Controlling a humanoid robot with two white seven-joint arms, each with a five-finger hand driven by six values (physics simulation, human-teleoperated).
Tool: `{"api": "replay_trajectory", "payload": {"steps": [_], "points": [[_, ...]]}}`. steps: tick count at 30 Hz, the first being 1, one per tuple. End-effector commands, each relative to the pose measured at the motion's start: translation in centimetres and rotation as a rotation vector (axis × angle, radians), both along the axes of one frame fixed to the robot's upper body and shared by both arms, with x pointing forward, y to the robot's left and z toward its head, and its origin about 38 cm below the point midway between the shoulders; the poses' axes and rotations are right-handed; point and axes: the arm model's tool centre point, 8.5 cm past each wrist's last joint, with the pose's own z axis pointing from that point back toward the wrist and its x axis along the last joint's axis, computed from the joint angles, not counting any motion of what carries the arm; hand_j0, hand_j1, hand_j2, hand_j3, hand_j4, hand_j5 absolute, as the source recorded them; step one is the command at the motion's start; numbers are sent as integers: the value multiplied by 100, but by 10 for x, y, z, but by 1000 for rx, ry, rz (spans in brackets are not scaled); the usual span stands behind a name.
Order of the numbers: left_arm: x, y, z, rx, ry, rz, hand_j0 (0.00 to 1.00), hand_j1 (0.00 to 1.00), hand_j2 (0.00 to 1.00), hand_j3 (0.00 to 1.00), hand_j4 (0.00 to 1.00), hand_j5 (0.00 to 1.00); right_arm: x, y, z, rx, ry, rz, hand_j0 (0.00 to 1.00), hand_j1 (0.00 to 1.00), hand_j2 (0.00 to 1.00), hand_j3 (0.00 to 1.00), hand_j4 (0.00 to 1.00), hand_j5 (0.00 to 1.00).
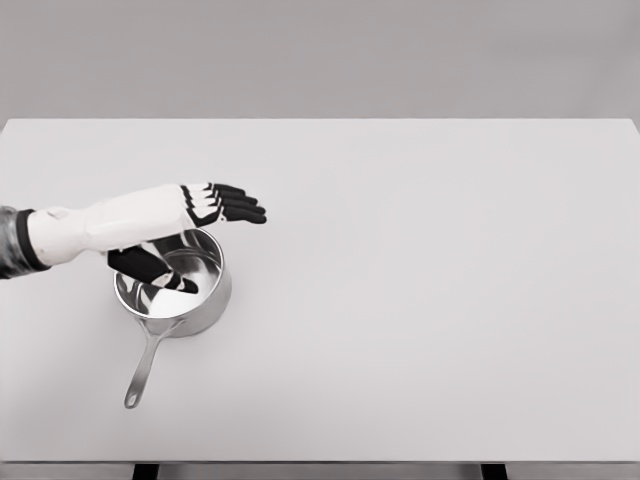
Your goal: Rotate pot handle
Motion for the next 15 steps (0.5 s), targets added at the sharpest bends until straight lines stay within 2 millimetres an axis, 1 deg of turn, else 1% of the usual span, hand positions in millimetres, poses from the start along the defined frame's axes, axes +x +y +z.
{"api": "replay_trajectory", "payload": {"steps": [1,2,5,6,7,9,11,12,13,14,15], "points": [[-1,-1,-2,-5,12,-1,100,100,100,100,100,100,-1,0,0,-1,4,0,100,100,100,100,100,100],[-1,-1,-2,-4,11,-1,100,100,100,100,100,100,-5,0,0,-1,11,-1,100,100,100,100,100,100],[-1,-2,-4,-5,15,-2,100,100,100,100,100,100,-3,0,0,0,5,0,100,100,100,100,100,100],[-3,-2,-8,-6,26,-3,100,100,100,100,100,100,-3,0,0,0,5,0,100,100,100,100,100,100],[-6,0,-16,-6,50,1,100,100,100,100,100,100,-3,0,0,0,5,-2,100,100,100,100,100,100],[-9,2,-21,2,67,5,100,100,100,100,100,100,-3,0,0,0,5,-2,100,100,100,100,100,100],[-9,4,-20,-13,81,8,100,100,100,100,100,100,-3,0,0,0,5,-2,100,100,100,100,100,100],[-14,-1,-32,2,120,-13,100,100,100,100,100,100,-3,0,0,0,5,-2,100,100,100,100,100,100],[-14,-12,-34,22,129,-52,100,100,100,100,100,100,-3,0,0,0,5,-2,100,100,100,100,100,100],[-16,-19,-40,48,152,-84,100,100,100,100,100,100,-3,0,0,0,5,-2,100,100,100,100,100,100],[-20,-20,-48,85,187,-108,100,100,100,100,100,100,-3,0,0,0,5,-2,100,100,100,100,100,100]]}}
